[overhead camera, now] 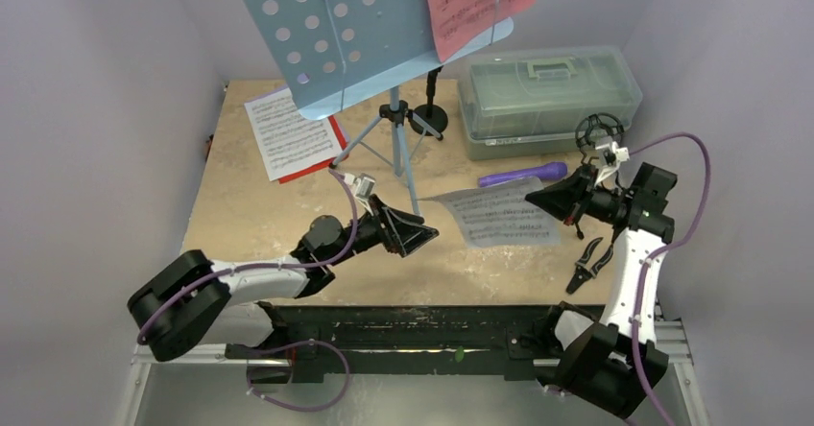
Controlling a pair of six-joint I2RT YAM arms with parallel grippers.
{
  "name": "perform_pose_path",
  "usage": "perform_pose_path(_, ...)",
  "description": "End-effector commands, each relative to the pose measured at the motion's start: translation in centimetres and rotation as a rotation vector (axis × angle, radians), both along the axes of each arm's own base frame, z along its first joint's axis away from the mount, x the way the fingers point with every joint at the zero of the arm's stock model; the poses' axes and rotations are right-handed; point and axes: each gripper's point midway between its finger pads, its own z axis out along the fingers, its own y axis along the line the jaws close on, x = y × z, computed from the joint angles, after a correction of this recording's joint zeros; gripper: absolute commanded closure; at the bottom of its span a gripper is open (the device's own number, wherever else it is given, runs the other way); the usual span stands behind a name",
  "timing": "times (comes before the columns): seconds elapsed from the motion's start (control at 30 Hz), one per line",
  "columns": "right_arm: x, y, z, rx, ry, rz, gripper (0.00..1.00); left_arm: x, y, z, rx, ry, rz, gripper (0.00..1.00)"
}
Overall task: Pack up the instrument practice props
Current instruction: Pick up the sheet music from the music stand.
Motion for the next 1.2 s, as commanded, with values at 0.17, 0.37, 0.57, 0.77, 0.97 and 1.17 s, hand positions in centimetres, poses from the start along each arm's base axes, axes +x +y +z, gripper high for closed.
perform_pose_path(0.17, -0.4, 1.8, -1.6, 0.095, 0.120, 0.110, 1.00, 2.3, -3.3, -0.3, -0.025, 0.059, 0.108, 0.00)
perform_pose_path(0.37, -0.9, 2.2, -1.6, 0.124, 0.148, 0.145, 1.00, 1.9, -4.3, 1.0, -0.093, 0.001, 0.052, 0.06)
perform_pose_path(0.57, -1.2, 2.3, -1.2, 0.145, 0.157, 0.174, 1.00, 1.5, -4.0, 0.8, -0.169, -0.020, 0.043, 0.13)
perform_pose_path(0.77, -1.6, 2.6, -0.8, 0.139, 0.144, 0.179, 1.00, 3.3, -3.3, -1.3, -0.076, 0.033, 0.155, 0.10)
perform_pose_path(0.97, -1.9, 2.9, -0.2, 0.128, 0.120, 0.186, 1.00, 4.4, -3.3, -3.1, 0.038, 0.072, 0.206, 0.08)
perform_pose_path(1.17, -2.5, 3.3, 0.7, 0.122, 0.106, 0.194, 1.00, 3.7, -4.6, -2.1, -0.037, 0.066, 0.126, 0.09)
